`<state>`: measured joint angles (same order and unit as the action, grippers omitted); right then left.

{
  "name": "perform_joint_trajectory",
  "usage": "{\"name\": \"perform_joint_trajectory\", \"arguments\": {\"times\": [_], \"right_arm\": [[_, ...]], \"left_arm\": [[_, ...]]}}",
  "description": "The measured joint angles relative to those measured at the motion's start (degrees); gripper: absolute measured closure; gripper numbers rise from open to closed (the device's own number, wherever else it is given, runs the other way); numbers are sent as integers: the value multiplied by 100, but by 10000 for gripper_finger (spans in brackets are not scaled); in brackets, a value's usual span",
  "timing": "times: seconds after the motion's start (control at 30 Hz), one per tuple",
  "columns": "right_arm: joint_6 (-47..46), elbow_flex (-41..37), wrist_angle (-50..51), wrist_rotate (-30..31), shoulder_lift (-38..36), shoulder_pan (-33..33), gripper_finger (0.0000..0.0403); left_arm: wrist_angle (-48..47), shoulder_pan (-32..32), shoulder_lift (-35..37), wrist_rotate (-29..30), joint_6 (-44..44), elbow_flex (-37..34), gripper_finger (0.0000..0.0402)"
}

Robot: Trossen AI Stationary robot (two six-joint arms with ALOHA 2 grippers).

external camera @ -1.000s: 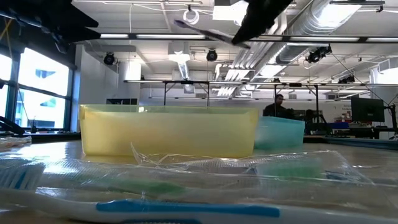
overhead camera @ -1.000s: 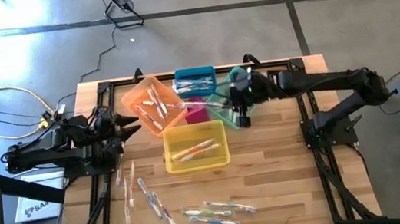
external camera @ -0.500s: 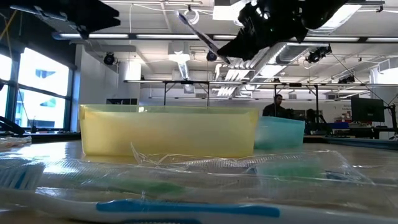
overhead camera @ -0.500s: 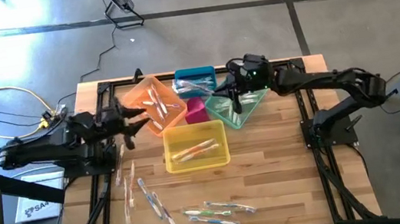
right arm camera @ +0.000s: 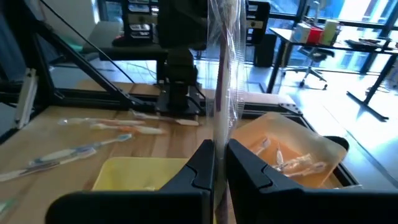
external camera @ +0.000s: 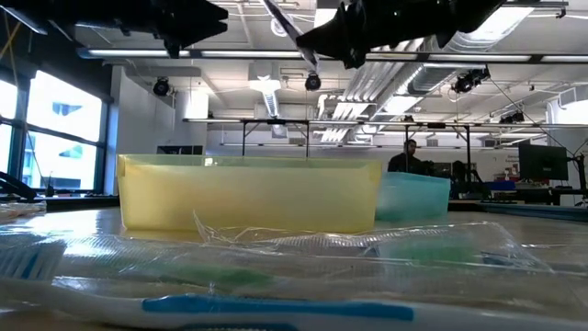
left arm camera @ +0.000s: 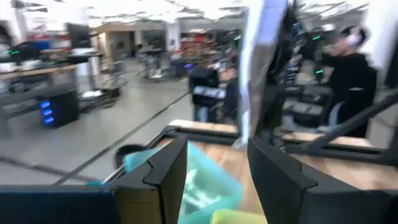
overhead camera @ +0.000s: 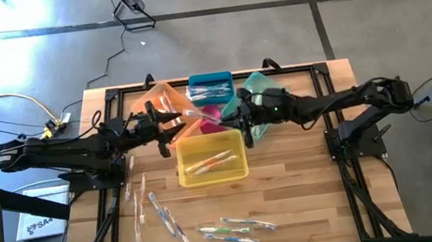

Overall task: Pick & Place Toothbrushes
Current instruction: Put the purple toothbrush into the orange bin

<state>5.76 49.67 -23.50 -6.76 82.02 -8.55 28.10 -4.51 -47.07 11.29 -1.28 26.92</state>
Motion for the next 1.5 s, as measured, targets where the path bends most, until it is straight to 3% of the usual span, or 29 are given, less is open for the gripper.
{"name": "perform_joint_trajectory", "arguments": {"times": [0.27,0.73,0.93,1.1,1.3,1.5], "right_arm": [[-13,0,12,722,4,464,388],[0,2,13,819,4,556,388],[2,4,17,812,4,556,388],[0,4,129,794,4,556,388],[-13,7,333,797,4,556,388],[-14,9,319,801,4,556,388]], "left_arm": [[1030,2,-493,-1292,-142,0,238],[1503,-2,-620,-1197,-132,13,238],[1478,-2,-1084,-1177,-178,290,238],[1460,-5,-1477,-803,-353,535,238],[1470,-2,-1710,-1233,-346,787,238],[1292,-4,-1850,-1235,-302,887,238]]}}
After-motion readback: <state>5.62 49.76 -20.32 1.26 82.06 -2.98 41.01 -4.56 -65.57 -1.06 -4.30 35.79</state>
